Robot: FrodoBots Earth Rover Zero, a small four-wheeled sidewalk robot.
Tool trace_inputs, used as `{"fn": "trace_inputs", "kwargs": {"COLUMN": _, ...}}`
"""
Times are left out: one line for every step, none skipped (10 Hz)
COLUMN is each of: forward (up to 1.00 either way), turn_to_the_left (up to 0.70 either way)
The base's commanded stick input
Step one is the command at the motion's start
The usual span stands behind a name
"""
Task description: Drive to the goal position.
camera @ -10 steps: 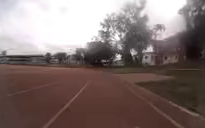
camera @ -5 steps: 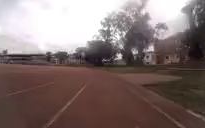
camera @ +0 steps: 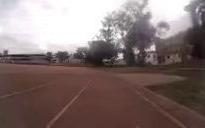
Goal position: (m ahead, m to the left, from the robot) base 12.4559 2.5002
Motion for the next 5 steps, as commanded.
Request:
{"fn": "trace_inputs", "kwargs": {"forward": 0.85, "turn_to_the_left": 0.0}}
{"fn": "trace_inputs", "kwargs": {"forward": 0.85, "turn_to_the_left": 0.0}}
{"fn": "trace_inputs", "kwargs": {"forward": 0.85, "turn_to_the_left": 0.0}}
{"fn": "trace_inputs", "kwargs": {"forward": 0.85, "turn_to_the_left": 0.0}}
{"fn": "trace_inputs", "kwargs": {"forward": 0.85, "turn_to_the_left": 0.0}}
